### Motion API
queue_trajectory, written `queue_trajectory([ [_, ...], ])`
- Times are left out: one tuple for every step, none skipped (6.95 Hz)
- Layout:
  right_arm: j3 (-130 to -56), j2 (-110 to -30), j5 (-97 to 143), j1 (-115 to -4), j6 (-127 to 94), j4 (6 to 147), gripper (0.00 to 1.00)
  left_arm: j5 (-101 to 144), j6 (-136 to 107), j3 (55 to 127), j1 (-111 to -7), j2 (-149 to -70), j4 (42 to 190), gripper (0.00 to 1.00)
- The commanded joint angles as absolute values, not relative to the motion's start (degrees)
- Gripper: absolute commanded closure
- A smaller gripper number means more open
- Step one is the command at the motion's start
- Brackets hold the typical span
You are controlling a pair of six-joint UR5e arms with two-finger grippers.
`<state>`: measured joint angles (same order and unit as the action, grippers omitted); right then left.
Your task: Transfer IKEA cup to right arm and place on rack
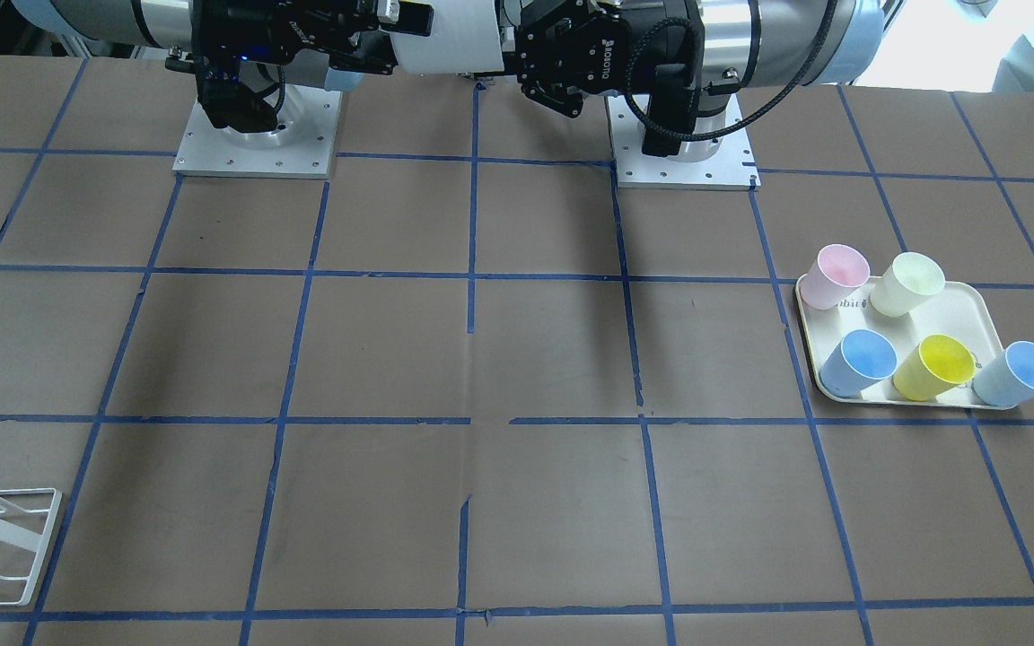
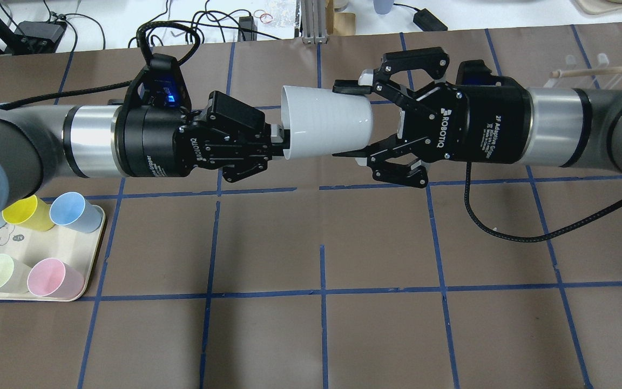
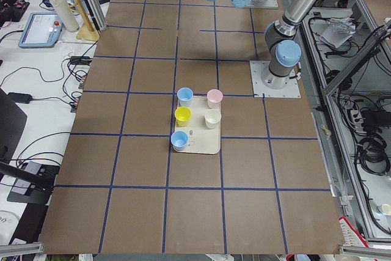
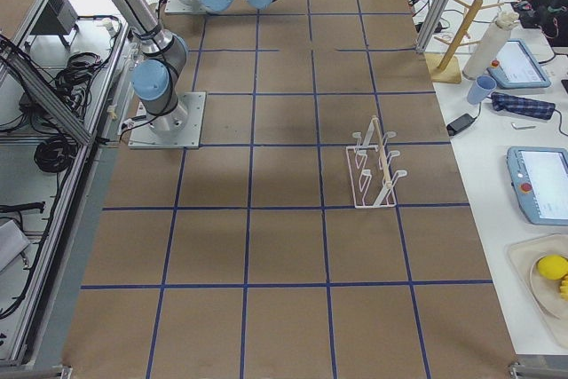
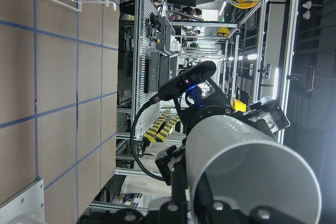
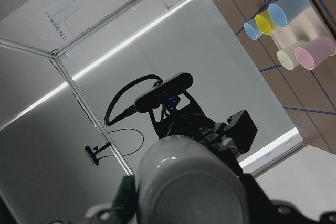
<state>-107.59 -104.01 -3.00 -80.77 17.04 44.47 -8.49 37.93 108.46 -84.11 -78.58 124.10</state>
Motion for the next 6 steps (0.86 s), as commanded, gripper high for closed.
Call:
queue_trajectory([
  [-106.79, -103.97, -2.99, -80.77, 16.7, 44.47, 0.67, -8.53, 37.88, 108.46, -84.11, -78.57, 124.1, 0.48],
  [-106.79, -103.89, -2.99, -80.77, 16.7, 44.56, 0.76, -8.53, 37.88, 108.37, -84.11, -78.57, 124.1, 0.25],
  [-106.79, -103.8, -2.99, -80.68, 16.7, 45.0, 0.82, -8.35, 37.1, 108.11, -84.02, -78.57, 124.19, 0.1],
  [-106.7, -103.71, -2.99, -79.47, 16.7, 45.35, 0.84, -8.18, 34.83, 107.67, -84.02, -78.57, 124.19, 0.07],
  [-106.7, -103.71, -4.21, -76.76, 16.7, 45.0, 0.84, -8.43, 34.63, 107.67, -83.5, -78.57, 124.19, 0.05],
  [-106.44, -103.71, -5.78, -74.03, 16.7, 45.17, 0.85, -10.35, 34.63, 107.67, -82.71, -78.57, 124.19, 0.02],
])
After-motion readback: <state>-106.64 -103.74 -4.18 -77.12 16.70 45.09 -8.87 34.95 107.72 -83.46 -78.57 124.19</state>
